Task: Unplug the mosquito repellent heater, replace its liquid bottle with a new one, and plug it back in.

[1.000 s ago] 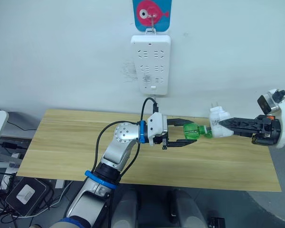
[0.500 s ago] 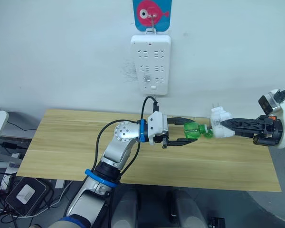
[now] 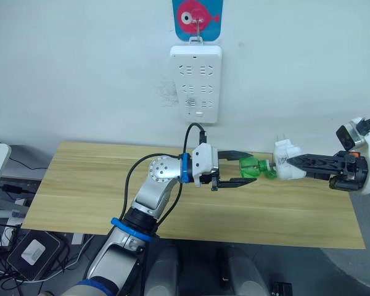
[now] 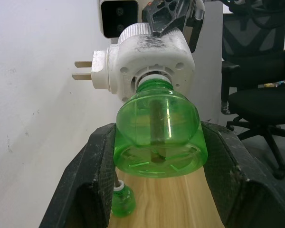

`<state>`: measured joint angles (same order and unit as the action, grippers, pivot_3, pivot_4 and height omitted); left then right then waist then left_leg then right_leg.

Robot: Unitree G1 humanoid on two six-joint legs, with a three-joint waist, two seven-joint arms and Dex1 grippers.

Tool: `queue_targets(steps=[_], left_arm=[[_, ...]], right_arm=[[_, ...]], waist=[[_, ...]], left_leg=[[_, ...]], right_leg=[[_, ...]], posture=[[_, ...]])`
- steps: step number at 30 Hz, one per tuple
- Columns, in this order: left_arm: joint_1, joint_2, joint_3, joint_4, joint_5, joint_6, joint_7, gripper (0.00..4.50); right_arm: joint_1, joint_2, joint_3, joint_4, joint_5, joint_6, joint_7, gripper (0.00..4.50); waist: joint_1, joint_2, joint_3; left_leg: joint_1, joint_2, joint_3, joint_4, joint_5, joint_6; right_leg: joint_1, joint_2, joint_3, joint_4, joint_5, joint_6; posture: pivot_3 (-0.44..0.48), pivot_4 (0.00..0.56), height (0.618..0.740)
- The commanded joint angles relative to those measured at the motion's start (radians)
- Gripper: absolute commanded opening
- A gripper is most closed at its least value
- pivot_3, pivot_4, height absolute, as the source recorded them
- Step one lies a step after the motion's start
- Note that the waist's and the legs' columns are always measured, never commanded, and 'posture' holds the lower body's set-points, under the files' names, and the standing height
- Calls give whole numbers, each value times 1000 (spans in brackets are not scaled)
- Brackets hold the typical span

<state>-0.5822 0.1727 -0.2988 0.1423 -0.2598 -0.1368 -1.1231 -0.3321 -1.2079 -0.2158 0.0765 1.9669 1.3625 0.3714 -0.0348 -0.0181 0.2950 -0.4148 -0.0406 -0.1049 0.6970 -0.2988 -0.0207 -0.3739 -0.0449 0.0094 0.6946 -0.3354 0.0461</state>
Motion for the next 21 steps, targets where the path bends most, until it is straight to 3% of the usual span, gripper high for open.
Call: queue_targets(steps=[1, 11, 21], left_arm=[[-2, -19, -22, -37, 3, -24, 2, 2253], [6, -24, -64, -52, 15, -20, -24, 2253], [-29, -41, -22, -5, 36, -21, 39, 2253]], right_arm=[[-19, 4, -15, -24, 5, -6, -1, 2965], [-67, 31, -10, -23, 5, 0, -6, 2965], [-19, 12, -23, -75, 5, 8, 15, 2965]], waist=[[0, 0, 0], [0, 0, 0], [0, 0, 0]], left_leg=[[0, 0, 0, 0, 0, 0], [0, 0, 0, 0, 0, 0], [0, 0, 0, 0, 0, 0]], right_leg=[[0, 0, 0, 0, 0, 0], [0, 0, 0, 0, 0, 0], [0, 0, 0, 0, 0, 0]], posture=[[-104, 284, 740], [-108, 283, 740], [-108, 281, 740]])
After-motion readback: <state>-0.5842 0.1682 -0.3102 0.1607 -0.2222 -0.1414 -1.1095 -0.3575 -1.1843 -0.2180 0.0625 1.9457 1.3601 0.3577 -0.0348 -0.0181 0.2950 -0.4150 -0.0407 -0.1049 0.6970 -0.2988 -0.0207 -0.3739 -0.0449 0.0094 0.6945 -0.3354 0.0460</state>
